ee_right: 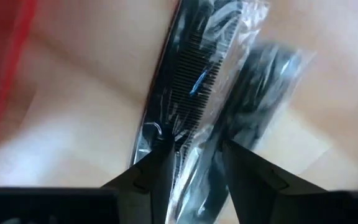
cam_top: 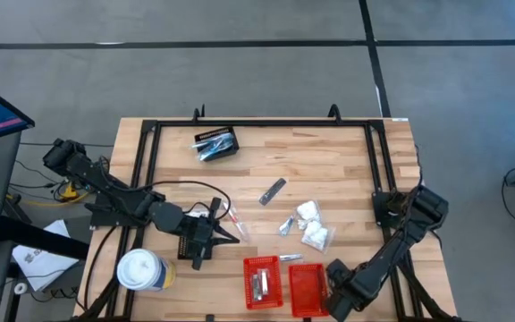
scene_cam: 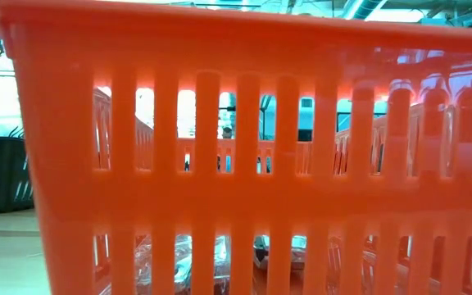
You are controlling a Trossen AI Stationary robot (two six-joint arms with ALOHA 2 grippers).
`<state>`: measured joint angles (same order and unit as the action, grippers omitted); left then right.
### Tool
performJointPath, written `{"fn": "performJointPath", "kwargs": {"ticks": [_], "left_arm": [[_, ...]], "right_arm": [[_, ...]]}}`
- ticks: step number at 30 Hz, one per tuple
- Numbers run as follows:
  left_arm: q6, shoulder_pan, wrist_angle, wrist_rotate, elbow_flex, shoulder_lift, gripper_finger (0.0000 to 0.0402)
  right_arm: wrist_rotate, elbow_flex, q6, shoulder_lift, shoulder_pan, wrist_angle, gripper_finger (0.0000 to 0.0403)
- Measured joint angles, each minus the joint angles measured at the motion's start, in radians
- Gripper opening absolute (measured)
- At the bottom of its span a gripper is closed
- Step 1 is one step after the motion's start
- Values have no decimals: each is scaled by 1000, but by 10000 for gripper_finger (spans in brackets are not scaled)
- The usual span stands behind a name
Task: Pick & Place Travel size toiletries
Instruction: Put the black hair brush into the right red bin
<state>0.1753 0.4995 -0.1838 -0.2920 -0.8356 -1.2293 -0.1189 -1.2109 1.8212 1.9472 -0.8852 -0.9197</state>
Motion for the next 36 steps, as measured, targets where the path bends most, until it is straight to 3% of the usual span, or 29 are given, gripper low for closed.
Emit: {"fn": "performJointPath", "kwargs": {"ticks": [12, 18, 27, 36], "left_arm": [[0, 0, 2, -1, 0, 0, 1], [0, 7, 7, -6, 0, 0, 1], [0, 26, 7, -5, 0, 0, 1], [0, 25, 7, -5, 0, 0, 1]], "right_arm": [[86, 4, -180, 2, 99, -110, 132], [127, 8, -190, 3, 117, -207, 129], [143, 7, -230, 3, 143, -215, 121], [192, 6, -193, -92, 124, -202, 122]]}}
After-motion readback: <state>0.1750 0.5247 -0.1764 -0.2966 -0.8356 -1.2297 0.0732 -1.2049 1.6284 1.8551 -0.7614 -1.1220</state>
